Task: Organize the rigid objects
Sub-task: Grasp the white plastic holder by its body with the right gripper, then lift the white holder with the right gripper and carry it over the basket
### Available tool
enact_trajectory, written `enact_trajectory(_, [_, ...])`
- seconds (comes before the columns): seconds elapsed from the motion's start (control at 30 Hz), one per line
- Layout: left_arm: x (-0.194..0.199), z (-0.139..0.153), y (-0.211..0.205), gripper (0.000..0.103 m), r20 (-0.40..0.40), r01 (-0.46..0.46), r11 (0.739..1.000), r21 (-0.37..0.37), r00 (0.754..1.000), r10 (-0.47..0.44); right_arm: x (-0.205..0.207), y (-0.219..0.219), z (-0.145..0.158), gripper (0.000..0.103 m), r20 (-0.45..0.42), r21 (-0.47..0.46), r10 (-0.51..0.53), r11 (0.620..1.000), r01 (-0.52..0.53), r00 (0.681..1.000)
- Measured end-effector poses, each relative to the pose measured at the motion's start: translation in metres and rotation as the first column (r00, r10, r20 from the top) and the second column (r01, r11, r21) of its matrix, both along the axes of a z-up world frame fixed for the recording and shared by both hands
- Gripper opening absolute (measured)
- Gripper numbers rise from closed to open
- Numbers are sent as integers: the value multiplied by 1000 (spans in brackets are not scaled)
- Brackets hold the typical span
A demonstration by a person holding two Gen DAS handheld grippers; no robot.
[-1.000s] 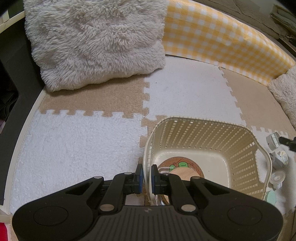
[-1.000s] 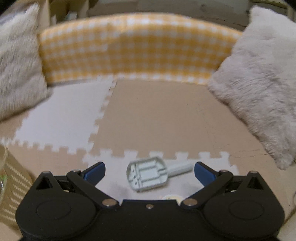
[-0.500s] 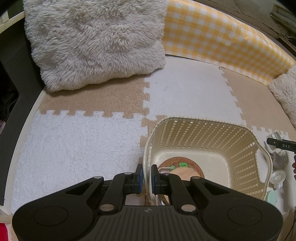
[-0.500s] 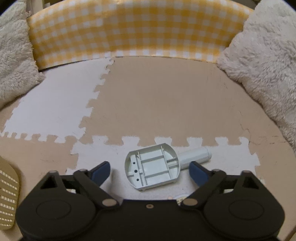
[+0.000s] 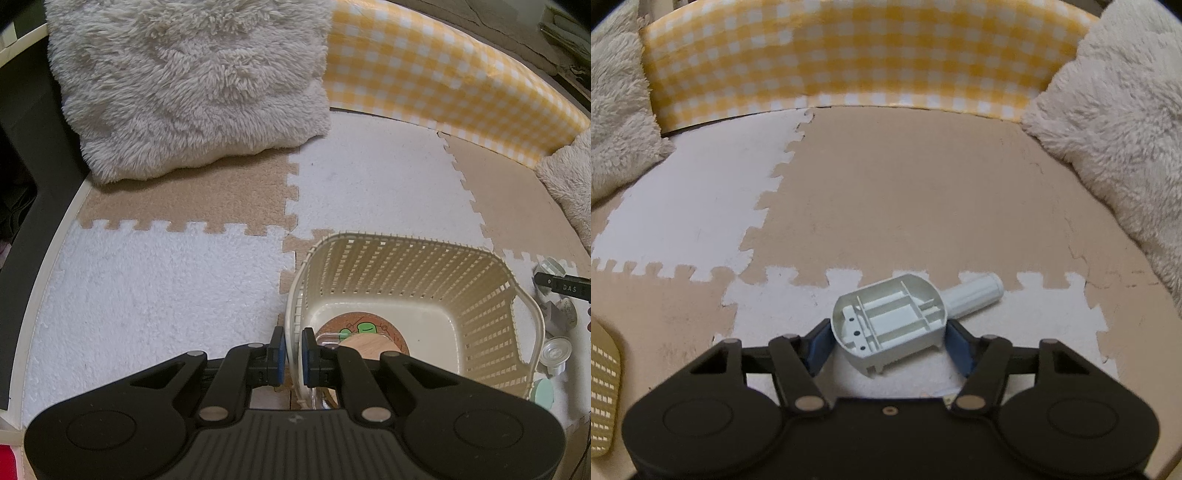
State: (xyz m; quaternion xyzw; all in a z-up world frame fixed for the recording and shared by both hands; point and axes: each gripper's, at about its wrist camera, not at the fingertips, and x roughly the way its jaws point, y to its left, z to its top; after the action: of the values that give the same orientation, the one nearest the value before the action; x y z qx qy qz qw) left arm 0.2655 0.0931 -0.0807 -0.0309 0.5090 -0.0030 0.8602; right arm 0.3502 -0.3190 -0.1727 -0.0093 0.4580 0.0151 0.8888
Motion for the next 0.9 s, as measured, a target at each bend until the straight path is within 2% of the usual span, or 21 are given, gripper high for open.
enact_trajectory(0.27, [0, 0, 0, 8, 0, 0, 1000, 0, 1000, 0, -2, 6, 3, 66, 3, -14, 46, 999, -46, 999])
enact_trajectory(0.37, [0, 0, 0, 8, 0, 0, 1000, 0, 1000, 0, -2, 6, 0, 66, -43, 12, 68, 998, -67, 997])
enact_trajectory(0.43, [0, 0, 0, 8, 0, 0, 1000, 1, 1000, 0, -3, 6, -2, 67, -50, 11, 63, 998, -62, 997])
enact_trajectory(0.5, [0, 0, 0, 8, 0, 0, 1000, 0, 1000, 0, -3, 6, -1, 73, -43, 4, 47, 999, -47, 998])
enact_trajectory(0.6, [0, 0, 0, 8, 0, 0, 1000, 0, 1000, 0, -2, 6, 5, 75, -19, 18, 24, 1000, -24, 1000])
enact_trajectory(0.77, [0, 0, 0, 8, 0, 0, 1000, 0, 1000, 0, 1, 10, 5, 75, -19, 0, 19, 1000, -19, 1000])
enact_trajectory(0.87, [0, 0, 0, 8, 0, 0, 1000, -1, 1000, 0, 1, 13, 1, 73, -32, -32, 33, 999, -34, 999])
enact_trajectory(0.9, [0, 0, 0, 8, 0, 0, 1000, 0, 1000, 0, 1, 13, 1, 69, -28, -32, 37, 999, -38, 999])
